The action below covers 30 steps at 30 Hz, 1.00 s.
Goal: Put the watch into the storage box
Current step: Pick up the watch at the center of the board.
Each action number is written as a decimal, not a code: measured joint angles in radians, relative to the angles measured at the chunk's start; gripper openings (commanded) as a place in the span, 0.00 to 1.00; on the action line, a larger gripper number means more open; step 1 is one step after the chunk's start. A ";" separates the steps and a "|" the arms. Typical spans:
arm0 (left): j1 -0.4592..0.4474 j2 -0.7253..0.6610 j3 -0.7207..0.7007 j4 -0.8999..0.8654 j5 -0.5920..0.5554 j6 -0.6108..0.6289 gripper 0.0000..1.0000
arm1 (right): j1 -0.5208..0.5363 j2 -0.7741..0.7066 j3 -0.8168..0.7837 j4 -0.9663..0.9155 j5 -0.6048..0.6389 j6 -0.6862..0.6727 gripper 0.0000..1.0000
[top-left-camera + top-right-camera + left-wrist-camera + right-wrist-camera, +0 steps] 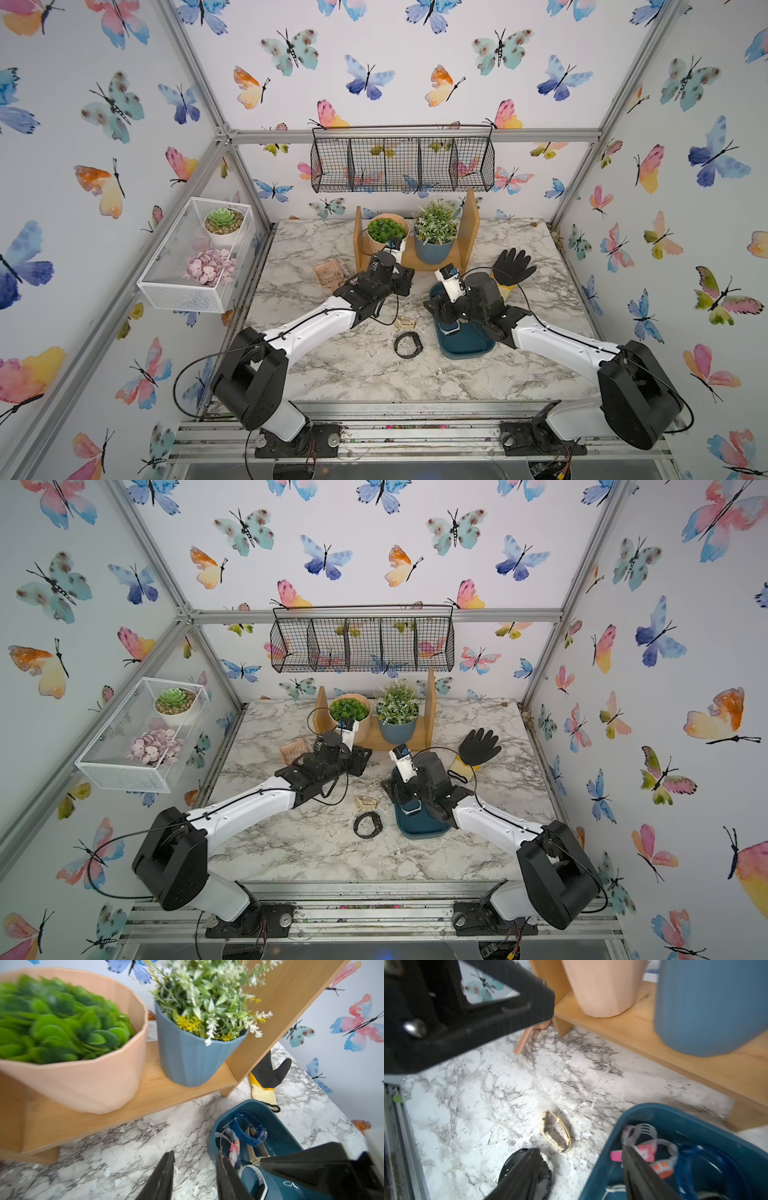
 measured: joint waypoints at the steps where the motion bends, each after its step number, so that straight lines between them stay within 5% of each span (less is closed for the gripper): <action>1: 0.013 -0.027 -0.032 0.001 -0.002 -0.004 0.38 | 0.017 0.022 0.013 -0.001 -0.002 -0.017 0.65; 6: 0.078 -0.121 -0.194 -0.008 -0.006 -0.027 0.38 | 0.081 0.129 0.081 -0.012 -0.013 -0.086 0.59; 13: 0.113 -0.152 -0.307 -0.021 -0.016 -0.052 0.38 | 0.130 0.264 0.164 -0.065 -0.014 -0.130 0.39; 30: 0.127 -0.159 -0.336 0.007 -0.018 -0.059 0.38 | 0.143 0.396 0.238 -0.175 0.012 -0.181 0.31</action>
